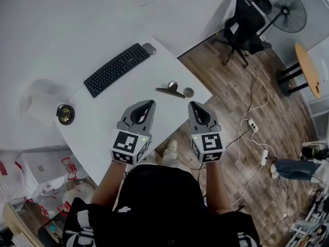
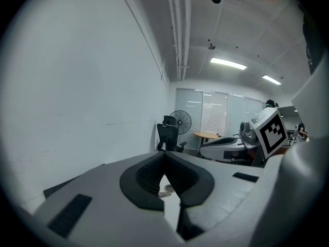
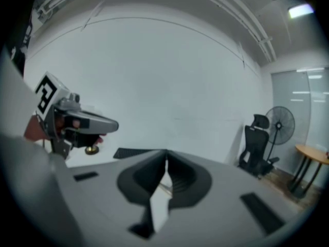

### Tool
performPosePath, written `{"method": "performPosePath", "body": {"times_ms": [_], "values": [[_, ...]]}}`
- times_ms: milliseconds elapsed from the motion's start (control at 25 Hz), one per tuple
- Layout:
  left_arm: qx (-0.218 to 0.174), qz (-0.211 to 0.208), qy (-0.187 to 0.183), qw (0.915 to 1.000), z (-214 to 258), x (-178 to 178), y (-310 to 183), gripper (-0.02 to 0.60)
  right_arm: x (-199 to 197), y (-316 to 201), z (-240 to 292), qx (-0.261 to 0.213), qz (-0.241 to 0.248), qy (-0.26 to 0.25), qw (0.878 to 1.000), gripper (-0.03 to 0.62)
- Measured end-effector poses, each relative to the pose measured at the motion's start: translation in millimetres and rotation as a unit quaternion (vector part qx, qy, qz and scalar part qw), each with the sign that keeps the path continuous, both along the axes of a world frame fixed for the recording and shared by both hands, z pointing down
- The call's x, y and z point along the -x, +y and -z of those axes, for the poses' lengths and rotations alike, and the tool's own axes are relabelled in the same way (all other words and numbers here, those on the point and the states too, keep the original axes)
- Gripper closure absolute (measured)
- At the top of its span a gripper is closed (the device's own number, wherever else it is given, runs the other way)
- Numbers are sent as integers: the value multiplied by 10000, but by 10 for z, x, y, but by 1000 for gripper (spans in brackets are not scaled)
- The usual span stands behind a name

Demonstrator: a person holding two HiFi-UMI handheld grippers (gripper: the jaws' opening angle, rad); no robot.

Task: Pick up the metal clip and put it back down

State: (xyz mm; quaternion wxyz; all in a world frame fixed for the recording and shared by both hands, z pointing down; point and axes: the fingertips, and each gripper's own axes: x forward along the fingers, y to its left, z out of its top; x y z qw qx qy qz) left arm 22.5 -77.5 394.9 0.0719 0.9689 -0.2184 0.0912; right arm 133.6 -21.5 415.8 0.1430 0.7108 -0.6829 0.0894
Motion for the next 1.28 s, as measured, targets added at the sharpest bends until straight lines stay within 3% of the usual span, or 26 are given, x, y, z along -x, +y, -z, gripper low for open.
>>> {"method": "performPosePath", "body": {"times_ms": [320,560,800,1160,1280], "values": [[74,341,-89,9994,-127,-206,-181,560,-184,-256,-465,631,488,-295,9964,557],[196,575,-196,9980,-252,-348,-292,560,-263,-363,-989,1431,1068,-665,9817,557],[343,924,-289,9947,-391,-374,-446,560,-297,-495,-1409,2036,1560,-427,9656,557],[534,1412,-450,9875,-567,-372,-624,560,-437,-772,-1765,2545,2068,-207,9445,554],[565,1521,-498,9855,-589,-370,-661,560,-464,-853,-1861,2735,2305,-102,9338,506]]}}
